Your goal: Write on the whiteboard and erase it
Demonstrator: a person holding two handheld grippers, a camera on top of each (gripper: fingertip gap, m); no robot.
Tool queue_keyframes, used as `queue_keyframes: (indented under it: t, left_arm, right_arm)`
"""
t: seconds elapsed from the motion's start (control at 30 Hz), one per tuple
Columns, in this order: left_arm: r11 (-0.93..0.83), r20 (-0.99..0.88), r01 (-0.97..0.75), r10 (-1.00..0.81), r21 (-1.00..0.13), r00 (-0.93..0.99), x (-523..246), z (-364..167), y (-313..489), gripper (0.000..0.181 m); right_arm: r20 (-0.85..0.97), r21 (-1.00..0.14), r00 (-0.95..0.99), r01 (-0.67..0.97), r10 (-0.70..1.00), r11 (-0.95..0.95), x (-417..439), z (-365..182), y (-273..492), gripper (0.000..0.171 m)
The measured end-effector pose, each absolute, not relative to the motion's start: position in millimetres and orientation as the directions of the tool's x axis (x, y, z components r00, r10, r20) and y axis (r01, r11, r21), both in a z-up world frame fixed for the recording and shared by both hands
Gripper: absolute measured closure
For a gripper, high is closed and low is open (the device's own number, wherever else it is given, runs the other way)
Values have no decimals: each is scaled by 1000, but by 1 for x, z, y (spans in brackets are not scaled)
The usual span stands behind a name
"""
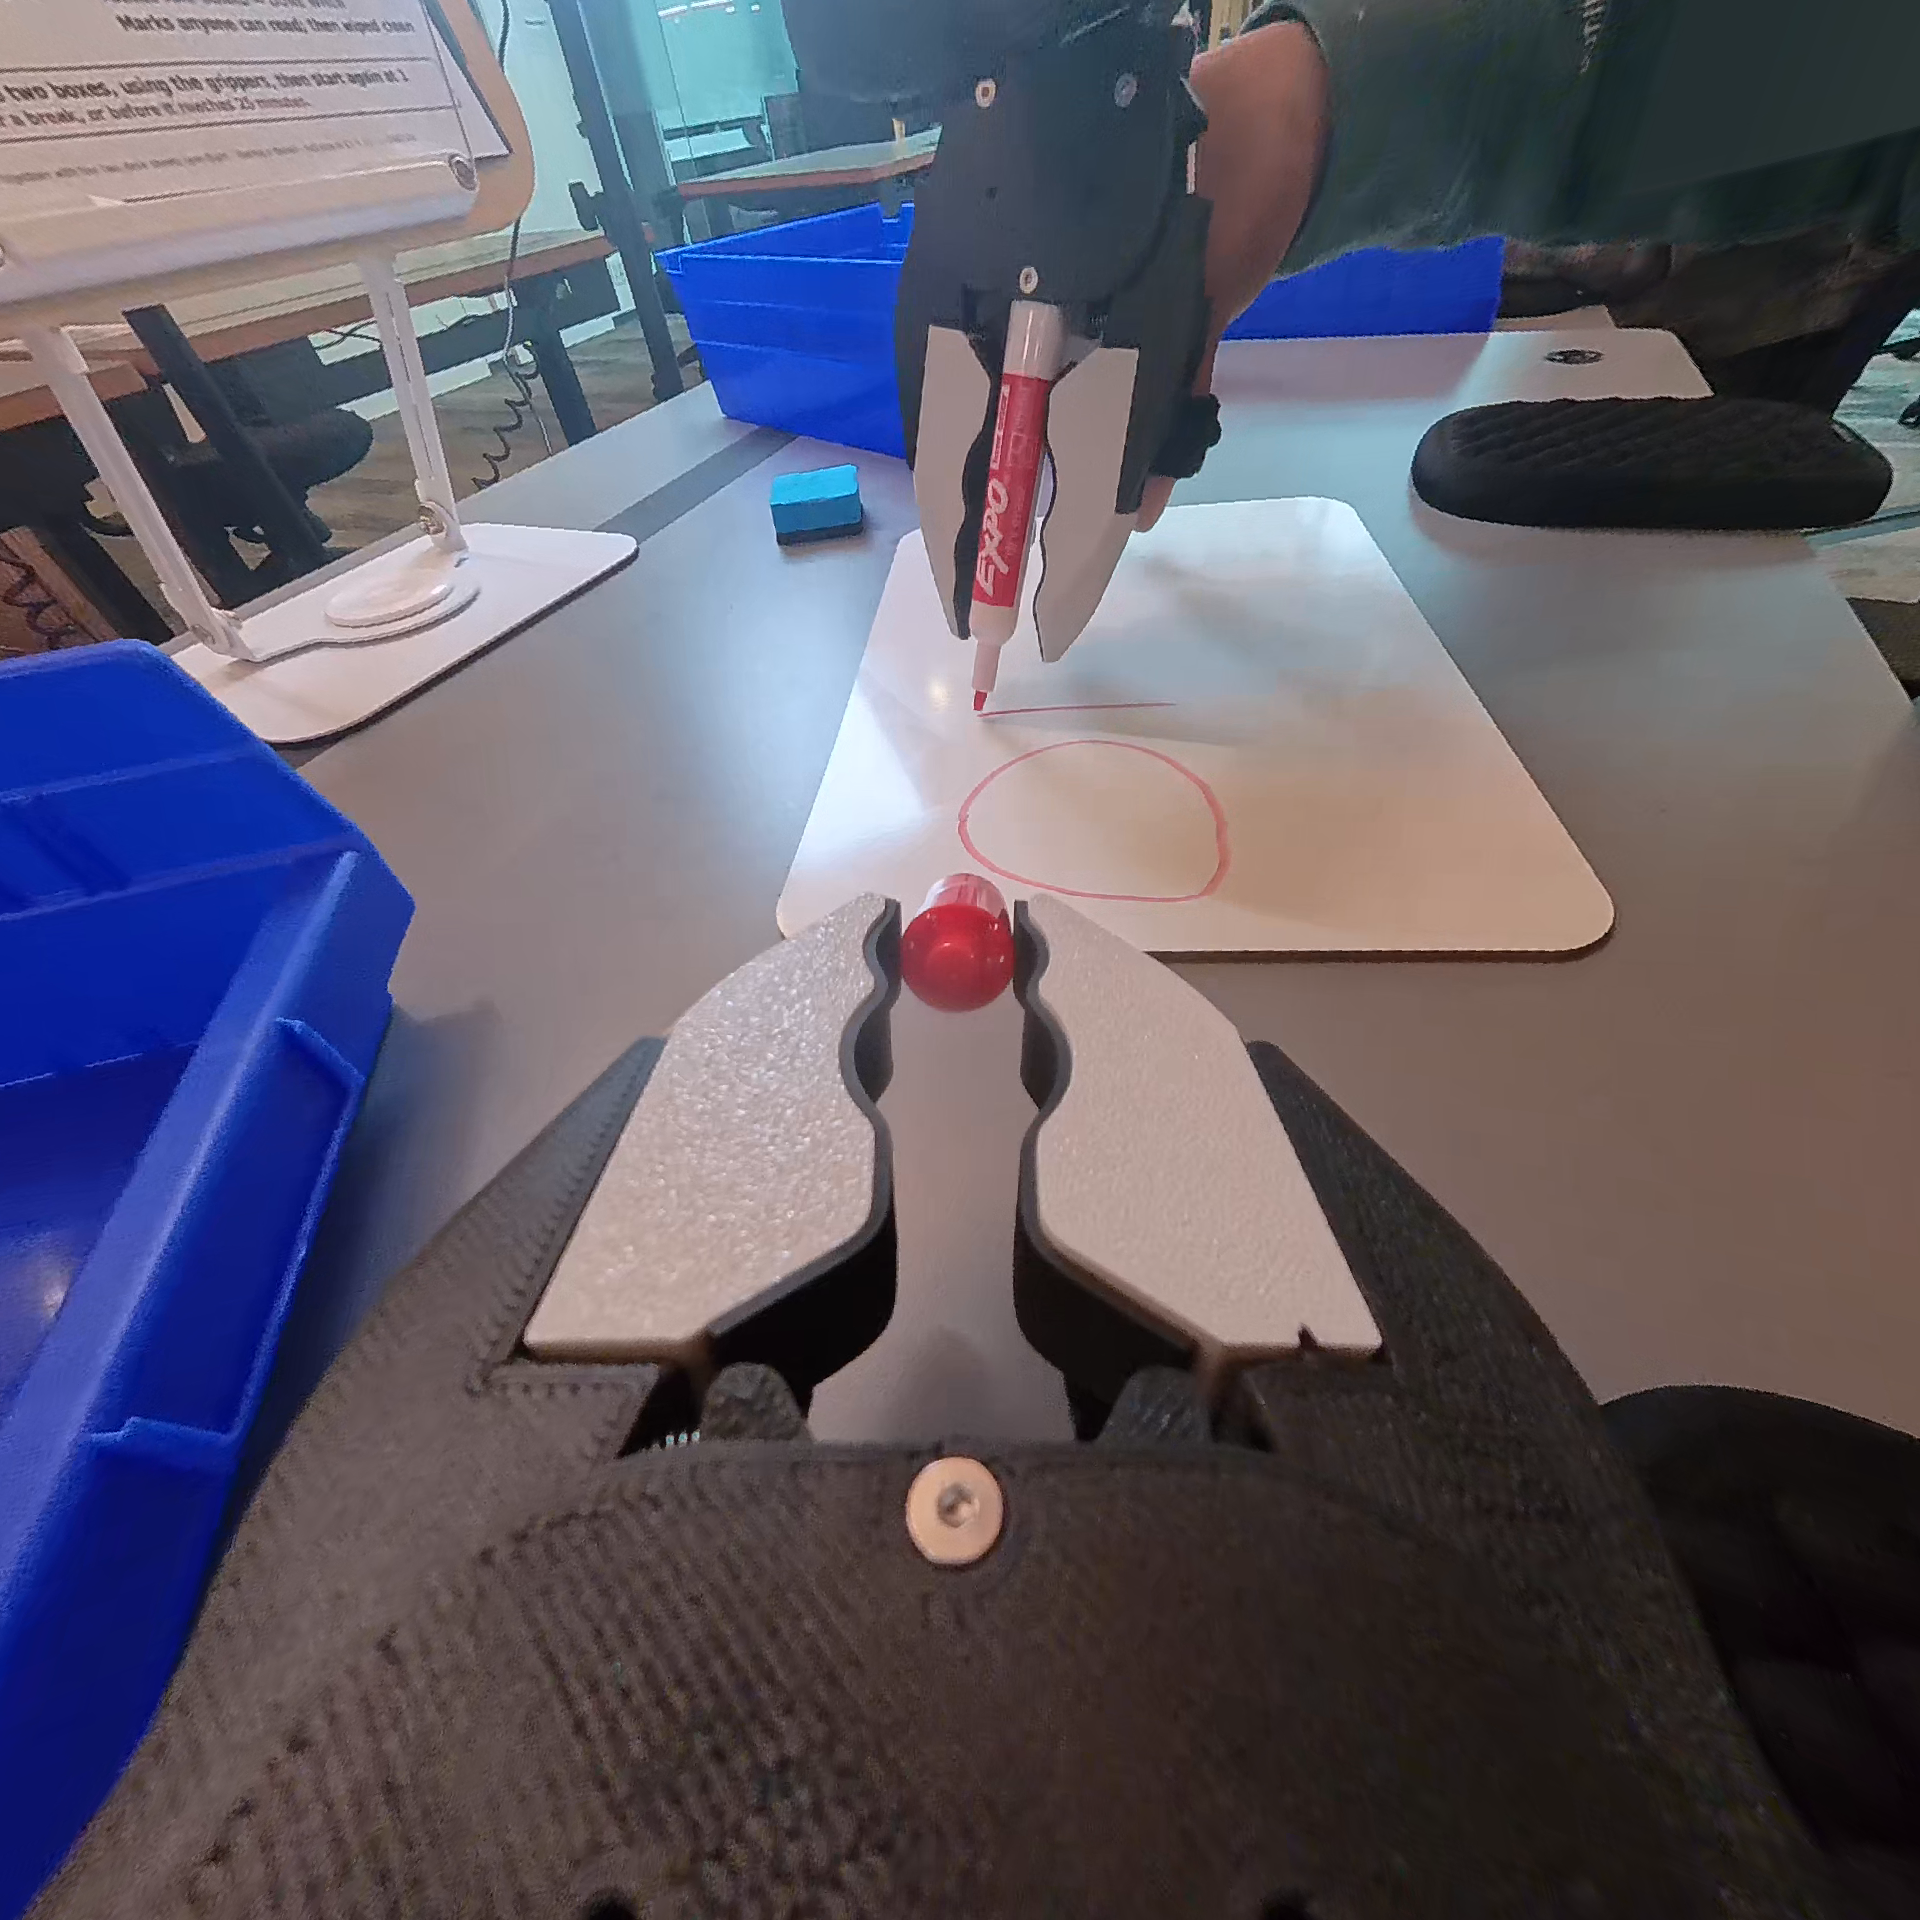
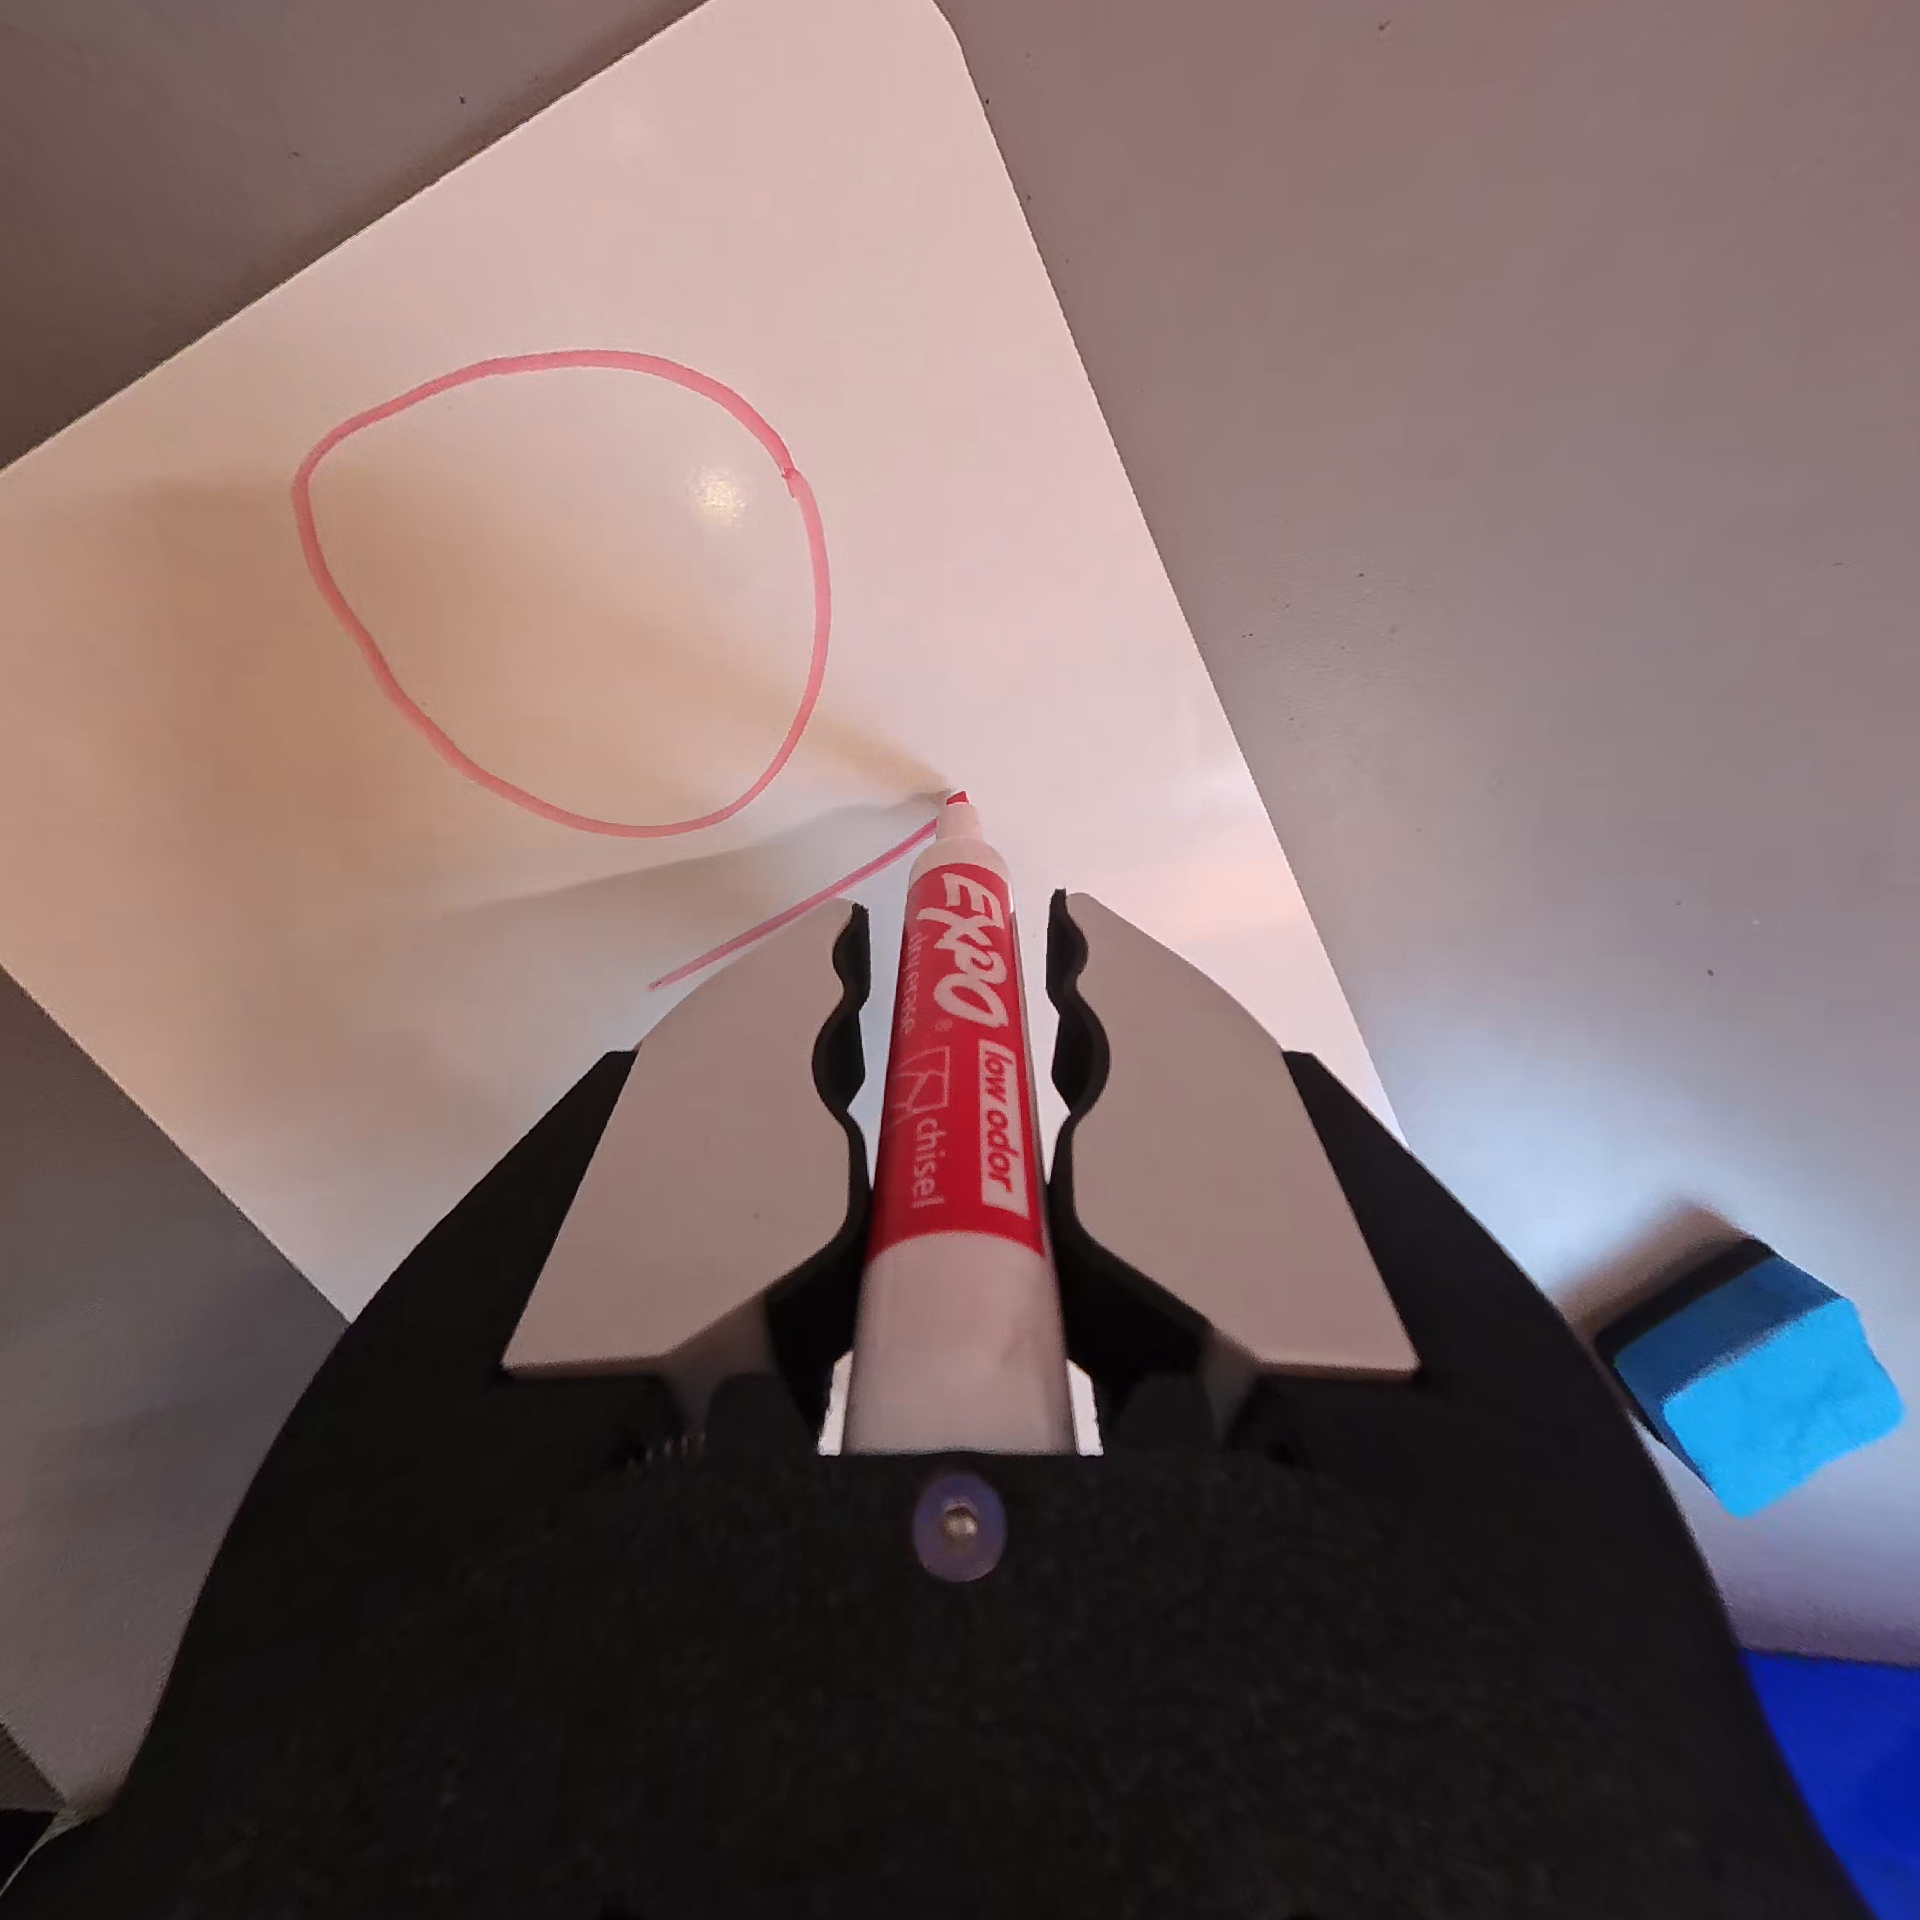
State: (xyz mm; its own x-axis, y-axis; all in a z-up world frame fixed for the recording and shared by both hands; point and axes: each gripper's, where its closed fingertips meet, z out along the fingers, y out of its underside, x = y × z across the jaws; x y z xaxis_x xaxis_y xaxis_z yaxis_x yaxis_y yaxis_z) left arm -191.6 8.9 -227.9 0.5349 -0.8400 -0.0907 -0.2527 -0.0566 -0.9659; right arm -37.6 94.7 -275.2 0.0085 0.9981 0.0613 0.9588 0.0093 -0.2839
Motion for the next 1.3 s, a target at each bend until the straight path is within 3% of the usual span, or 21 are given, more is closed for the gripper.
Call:
queue_keyframes:
  t: [0.87, 1.3]
  left_arm:
    - [-68, -83, -252, -835, -965, 543, -193, -229, 11, 161]
    - [-82, -67, -244, -834, -966, 548, -194, -228, 13, 161]
  right_arm:
    - [85, -191, 130, 975, 988, -112, 21, -277, 128, 138]
    - [62, -129, 140, 983, 988, -131, 55, -276, 76, 138]
